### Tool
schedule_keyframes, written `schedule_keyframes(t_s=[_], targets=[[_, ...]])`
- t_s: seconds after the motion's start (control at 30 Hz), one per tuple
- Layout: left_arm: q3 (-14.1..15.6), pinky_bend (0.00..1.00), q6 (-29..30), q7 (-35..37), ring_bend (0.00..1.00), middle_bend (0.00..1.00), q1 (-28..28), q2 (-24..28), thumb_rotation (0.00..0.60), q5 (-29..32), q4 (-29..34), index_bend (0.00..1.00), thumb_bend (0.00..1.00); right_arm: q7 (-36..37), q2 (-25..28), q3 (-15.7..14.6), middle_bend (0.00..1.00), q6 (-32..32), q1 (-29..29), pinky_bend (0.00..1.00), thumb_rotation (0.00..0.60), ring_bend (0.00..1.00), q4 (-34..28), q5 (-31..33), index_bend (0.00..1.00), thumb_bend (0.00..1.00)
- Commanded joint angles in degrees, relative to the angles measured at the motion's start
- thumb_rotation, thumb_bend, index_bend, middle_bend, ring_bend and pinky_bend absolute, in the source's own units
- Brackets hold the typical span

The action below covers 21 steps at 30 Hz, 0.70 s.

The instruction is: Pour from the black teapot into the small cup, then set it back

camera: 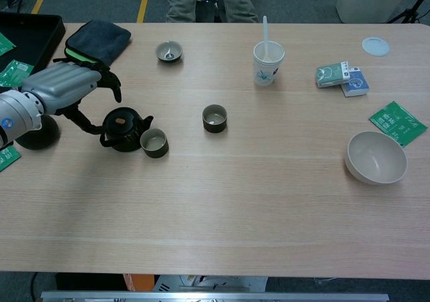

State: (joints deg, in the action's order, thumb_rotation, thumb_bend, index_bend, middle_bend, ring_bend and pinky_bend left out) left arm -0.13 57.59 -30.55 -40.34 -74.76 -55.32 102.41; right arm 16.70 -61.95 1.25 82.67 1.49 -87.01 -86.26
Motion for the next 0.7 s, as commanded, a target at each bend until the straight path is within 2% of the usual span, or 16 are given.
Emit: schedule_keyframes(t_s=[0.03,0.4,0.7], targets=[[0.19,0.07,-0.01,-0.22,0.05,0.18,0.1,-0.04,0.548,0.04,-0.04,0.28,0.19,-0.05,0.02,0.0,0.29,-0.04,0.01,0.25,0.6,0.2,-0.03,0.03,0.31,0.12],[1.52,0.07,-0.34,-2.29,0.04,0.11,0.22,0.18,0.579,1.13,2.1,0.07,0.19,-0.22,0.05,0.0,0.29,-0.21,0.11,0.25,0.6,0.2,-0.16,0.08,0.31,0.12],[1.67,0.07,-1.2,-1.81,0.03,0.1,0.23,-3.04,0.594,0.98,-0.64,0.07,0.19,-0.36,0.2,-0.01,0.29,-0.13,-0.08,0.25,0.6,0.2,-0.23,0.34,0.31,0.12]])
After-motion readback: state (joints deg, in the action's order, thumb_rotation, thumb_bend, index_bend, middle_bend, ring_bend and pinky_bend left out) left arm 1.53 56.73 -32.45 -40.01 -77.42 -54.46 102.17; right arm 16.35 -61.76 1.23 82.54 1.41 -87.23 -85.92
